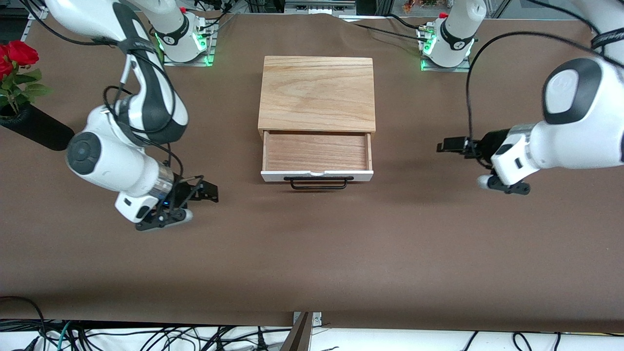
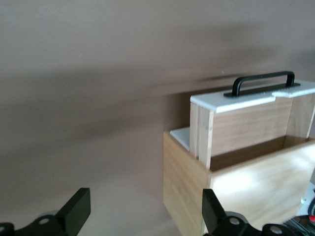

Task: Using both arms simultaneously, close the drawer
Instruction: 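Move the right gripper and the left gripper toward the drawer front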

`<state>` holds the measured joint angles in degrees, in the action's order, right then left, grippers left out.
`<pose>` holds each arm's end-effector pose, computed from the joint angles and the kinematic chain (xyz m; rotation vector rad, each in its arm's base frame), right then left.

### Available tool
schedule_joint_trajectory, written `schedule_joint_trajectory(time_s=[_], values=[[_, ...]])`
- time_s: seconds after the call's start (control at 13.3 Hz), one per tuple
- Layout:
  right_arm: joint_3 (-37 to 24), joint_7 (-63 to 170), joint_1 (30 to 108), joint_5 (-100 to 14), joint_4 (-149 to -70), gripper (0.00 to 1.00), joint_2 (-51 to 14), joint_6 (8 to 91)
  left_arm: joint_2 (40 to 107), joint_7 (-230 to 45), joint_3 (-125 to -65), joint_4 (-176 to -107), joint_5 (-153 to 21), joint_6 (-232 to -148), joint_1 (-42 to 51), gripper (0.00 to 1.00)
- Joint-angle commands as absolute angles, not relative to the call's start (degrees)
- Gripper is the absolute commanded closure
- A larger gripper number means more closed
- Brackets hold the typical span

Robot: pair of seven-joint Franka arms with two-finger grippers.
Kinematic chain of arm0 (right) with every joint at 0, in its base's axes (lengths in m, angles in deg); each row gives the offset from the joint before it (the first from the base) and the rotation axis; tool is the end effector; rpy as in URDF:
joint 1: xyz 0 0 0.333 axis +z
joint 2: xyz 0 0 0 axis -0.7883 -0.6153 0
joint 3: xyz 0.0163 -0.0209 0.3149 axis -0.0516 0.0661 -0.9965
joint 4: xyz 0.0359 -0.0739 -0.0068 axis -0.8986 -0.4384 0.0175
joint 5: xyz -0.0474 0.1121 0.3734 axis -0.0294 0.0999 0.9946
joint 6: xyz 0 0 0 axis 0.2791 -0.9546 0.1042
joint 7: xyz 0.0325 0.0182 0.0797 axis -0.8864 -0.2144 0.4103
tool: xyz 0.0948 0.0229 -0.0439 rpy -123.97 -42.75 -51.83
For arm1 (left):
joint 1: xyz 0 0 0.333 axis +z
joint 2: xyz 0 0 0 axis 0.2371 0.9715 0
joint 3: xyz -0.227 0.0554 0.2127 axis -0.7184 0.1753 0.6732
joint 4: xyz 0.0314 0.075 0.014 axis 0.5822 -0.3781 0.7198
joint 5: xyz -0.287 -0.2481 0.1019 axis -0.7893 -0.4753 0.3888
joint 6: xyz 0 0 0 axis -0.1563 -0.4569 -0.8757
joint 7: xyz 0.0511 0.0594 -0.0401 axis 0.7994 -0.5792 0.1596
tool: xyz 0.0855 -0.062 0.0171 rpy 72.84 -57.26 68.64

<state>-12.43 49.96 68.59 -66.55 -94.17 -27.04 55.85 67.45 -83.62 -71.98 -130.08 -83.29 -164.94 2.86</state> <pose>0.6841 0.2191 0.3717 -2.8980 -0.3010 -0.1102 0.6241 -0.1197 0.4446 2.6928 -0.0879 -0.3953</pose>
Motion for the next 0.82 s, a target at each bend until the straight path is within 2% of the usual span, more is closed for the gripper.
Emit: schedule_joint_trajectory(time_s=[0.0, 0.38, 0.75], values=[[-12.2, 49.2, 71.8, -63.7, -91.8, 0.00, -31.1, 60.8, 71.3, -83.6, -71.5, -129.2, -87.4, -170.8, -1.2, 0.00], [-12.2, 41.4, 75.0, -61.2, -91.7, 0.00, -33.5, 65.1, 76.6, -88.9, -71.6, -129.2, -95.4, -182.3, -7.5, 0.00], [-12.6, 38.5, 76.2, -56.4, -91.9, 0.00, -33.6, 61.7, 79.8, -89.5, -71.6, -129.2, -103.5, -190.2, -10.2, 0.00]])
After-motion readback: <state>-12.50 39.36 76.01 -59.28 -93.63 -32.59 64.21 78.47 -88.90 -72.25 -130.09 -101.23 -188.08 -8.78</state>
